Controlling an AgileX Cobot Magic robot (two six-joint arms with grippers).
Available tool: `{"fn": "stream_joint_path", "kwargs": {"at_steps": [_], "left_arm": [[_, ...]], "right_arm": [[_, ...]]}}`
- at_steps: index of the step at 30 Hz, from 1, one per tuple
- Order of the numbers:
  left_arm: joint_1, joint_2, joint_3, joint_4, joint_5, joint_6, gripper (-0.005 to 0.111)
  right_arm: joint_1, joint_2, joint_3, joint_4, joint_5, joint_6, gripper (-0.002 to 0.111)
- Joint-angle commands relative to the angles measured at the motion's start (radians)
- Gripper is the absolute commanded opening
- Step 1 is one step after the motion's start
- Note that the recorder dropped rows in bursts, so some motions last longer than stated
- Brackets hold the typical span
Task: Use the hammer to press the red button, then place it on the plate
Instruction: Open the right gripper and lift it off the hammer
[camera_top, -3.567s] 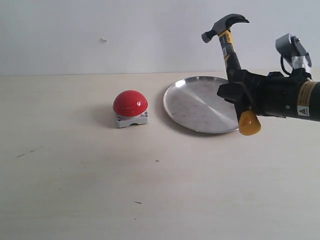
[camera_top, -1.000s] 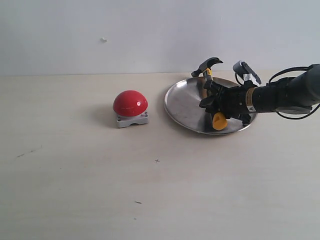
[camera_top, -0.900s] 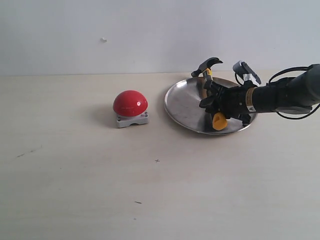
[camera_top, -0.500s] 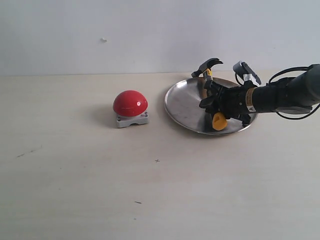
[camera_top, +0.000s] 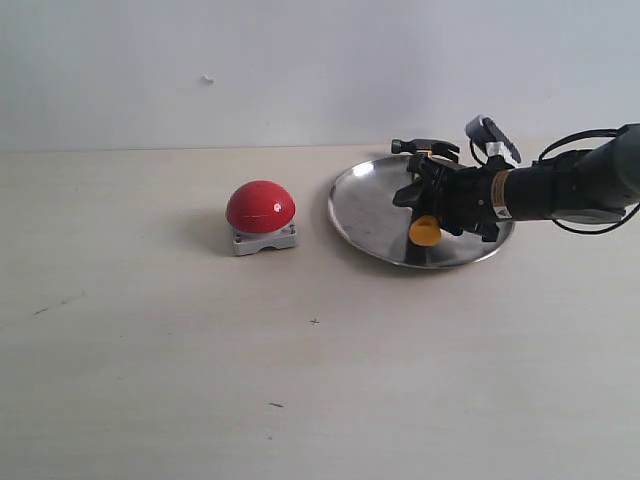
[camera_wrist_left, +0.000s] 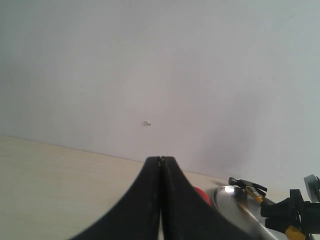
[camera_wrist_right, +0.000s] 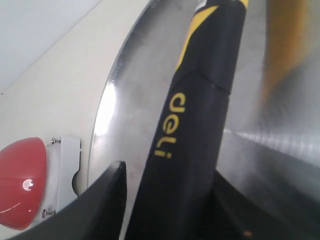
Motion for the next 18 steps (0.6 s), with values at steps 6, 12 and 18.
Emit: {"fn": "stream_joint_path", "kwargs": {"at_steps": [6, 12, 18], "left_arm": [[0.001, -0.006, 0.003, 0.001, 0.003, 0.001, 0.0], [0.001, -0.006, 0.003, 0.001, 0.003, 0.001, 0.0], [0.001, -0.006, 0.003, 0.001, 0.003, 0.001, 0.0]], "right_arm": [[0.0, -0.049, -0.009, -0.075, -0.008, 0.04, 0.044], [0.0, -0.049, -0.009, -0.16, -0.003, 0.119, 0.044], [0.0, -0.049, -0.009, -0.194, 0.005, 0.129, 0.049]]}}
